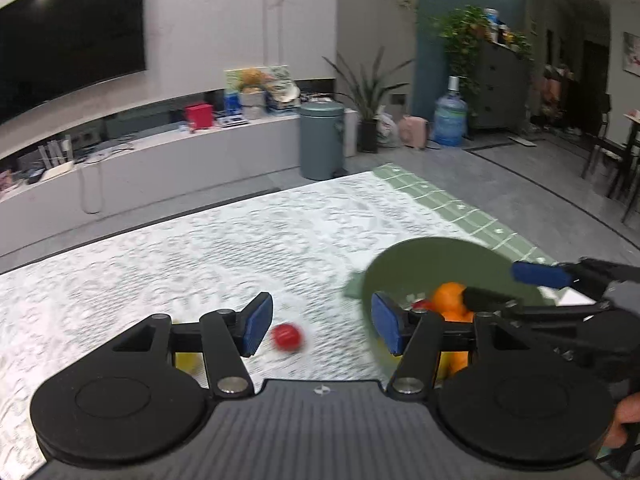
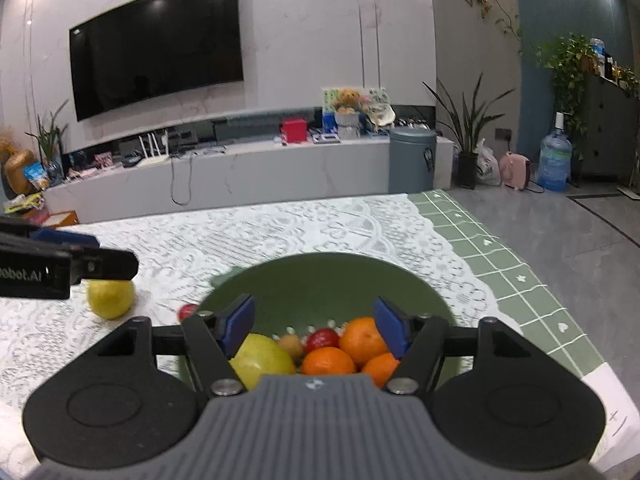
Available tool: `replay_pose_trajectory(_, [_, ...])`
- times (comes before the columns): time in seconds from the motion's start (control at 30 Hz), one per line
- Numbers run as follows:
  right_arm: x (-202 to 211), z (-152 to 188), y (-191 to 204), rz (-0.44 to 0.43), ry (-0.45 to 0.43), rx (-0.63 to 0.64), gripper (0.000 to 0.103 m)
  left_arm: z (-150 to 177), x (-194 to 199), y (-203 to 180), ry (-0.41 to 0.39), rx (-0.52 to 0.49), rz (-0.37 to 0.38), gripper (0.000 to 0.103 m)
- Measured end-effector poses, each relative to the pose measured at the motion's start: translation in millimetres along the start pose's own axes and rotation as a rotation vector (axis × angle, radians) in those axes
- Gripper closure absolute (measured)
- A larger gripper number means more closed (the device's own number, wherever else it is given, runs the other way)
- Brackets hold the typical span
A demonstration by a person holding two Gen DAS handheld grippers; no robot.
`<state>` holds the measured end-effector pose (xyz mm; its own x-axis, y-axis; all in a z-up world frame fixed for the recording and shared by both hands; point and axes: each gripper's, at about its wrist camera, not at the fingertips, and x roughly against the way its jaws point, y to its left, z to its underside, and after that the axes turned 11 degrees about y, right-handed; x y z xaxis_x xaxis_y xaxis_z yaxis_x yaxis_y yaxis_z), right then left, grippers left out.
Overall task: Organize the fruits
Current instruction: 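Open both tools and withdraw them from the colander toward the table, then grasp the large pear with the left tool while the right tool grasps the red tomato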
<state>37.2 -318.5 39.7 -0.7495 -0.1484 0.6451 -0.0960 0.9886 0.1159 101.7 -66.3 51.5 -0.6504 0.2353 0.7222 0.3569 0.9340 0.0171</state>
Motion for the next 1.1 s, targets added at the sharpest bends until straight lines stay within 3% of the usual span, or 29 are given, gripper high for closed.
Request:
replay_pose_trajectory(0.23, [4,5,29,-0.063,-0.022,-0.007,0.039,26,12,37,-0.010,0.086,-0.067,0.036])
replay_pose_trajectory(0.47, [-2,14,76,-0.091,-0.002,0.092,0.039,51,19,66,-0.007,0.129,-0.125,0.036])
replay_pose_trajectory(0.9, [-35,23,141,-0.066,0.060,0.270,0.039,72,16,114,-0.025,0.241,-0.099,0.034])
replay_pose_trajectory(1.1, [-59,21,157,-0.017,0.102,0.322,0.048,73,6,125,-0.030,0.258,-0.064,0.032])
